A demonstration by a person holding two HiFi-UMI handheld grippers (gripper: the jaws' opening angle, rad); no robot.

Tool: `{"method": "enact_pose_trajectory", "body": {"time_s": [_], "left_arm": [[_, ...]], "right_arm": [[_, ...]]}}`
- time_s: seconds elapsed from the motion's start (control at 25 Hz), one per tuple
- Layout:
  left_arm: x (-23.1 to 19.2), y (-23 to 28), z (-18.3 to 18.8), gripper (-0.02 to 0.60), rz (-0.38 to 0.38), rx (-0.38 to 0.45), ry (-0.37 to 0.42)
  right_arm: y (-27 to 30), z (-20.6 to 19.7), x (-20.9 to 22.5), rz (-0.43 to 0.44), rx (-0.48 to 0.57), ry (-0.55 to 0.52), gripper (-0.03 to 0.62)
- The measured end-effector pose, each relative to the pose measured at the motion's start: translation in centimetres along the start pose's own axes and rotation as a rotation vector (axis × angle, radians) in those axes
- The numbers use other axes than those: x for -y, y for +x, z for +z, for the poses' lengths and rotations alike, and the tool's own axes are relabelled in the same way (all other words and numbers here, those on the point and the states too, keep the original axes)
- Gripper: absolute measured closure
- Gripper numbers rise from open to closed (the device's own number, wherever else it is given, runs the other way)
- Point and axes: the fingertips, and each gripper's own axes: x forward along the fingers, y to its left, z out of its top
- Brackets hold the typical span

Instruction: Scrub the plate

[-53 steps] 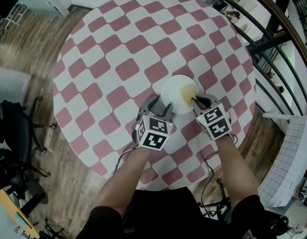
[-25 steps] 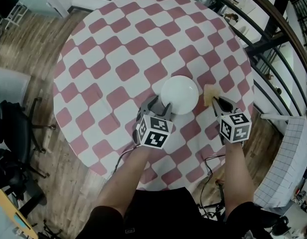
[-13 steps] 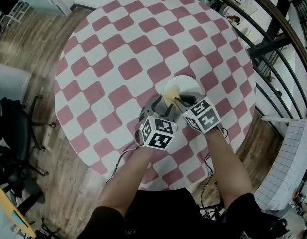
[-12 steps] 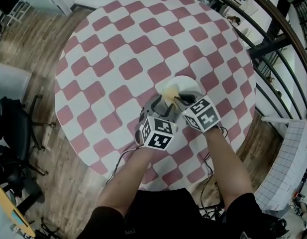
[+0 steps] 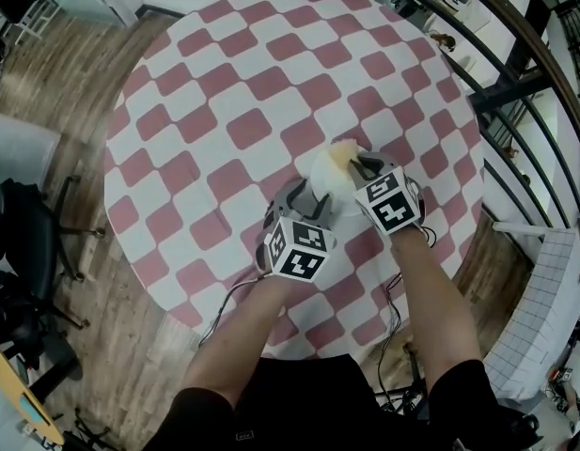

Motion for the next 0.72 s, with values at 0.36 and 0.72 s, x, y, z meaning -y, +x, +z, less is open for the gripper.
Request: {"method": "enact_pose_trajectory", "body": {"time_s": [0.36,0.72], "left_arm": [[0.1,0.0,0.0,0.373,0.008,-0.004,-0.007],[-0.4,0.0,0.1,0.373,0.004,-0.001,-0.018]], "right_arm": [[-3.4,-5.5,7.1,-0.25,-0.042,0.144,0.556],[-6.2,-0.9,-2.0,0.049,0.2,0.271,0.556]]}}
